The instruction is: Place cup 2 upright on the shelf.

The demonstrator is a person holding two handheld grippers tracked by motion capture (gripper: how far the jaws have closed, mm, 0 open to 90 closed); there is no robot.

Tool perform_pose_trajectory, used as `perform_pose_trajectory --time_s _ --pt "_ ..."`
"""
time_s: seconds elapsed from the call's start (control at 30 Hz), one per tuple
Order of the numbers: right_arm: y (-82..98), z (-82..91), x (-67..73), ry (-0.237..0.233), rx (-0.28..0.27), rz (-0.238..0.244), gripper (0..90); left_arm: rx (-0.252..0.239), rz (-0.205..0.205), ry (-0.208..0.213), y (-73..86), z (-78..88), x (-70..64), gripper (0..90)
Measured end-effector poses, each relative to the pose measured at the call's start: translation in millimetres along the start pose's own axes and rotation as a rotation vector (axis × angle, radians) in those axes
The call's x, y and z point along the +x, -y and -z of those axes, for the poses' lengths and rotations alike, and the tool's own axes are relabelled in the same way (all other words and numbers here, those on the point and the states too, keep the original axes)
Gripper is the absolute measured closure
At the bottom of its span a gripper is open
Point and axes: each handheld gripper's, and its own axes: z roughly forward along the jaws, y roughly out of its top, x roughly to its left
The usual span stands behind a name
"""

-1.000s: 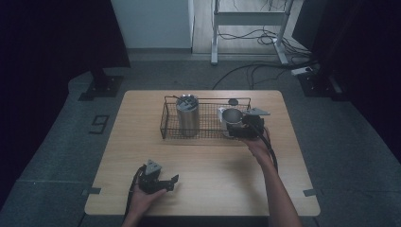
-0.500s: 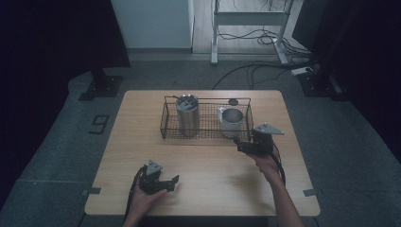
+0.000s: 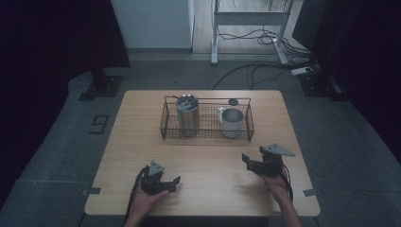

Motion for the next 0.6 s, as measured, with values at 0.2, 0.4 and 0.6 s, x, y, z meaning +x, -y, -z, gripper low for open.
perform_pose_trajectory --time_s 0.2,0.4,0.6 --pt "21.8 2.7 -3.5 -0.002 0.038 -0.007 15.0 0.007 -0.006 -0.002 0.6 -1.9 -1.8 13.0" --pt "32.0 -1.4 -4.1 0.011 0.077 0.002 15.8 0.008 -0.009 -0.009 0.8 -2.2 -1.5 13.0" --pt "35.5 -4.4 -5.0 0.020 0.092 0.011 15.8 0.009 -0.011 -0.009 0.7 -2.3 -1.7 13.0"
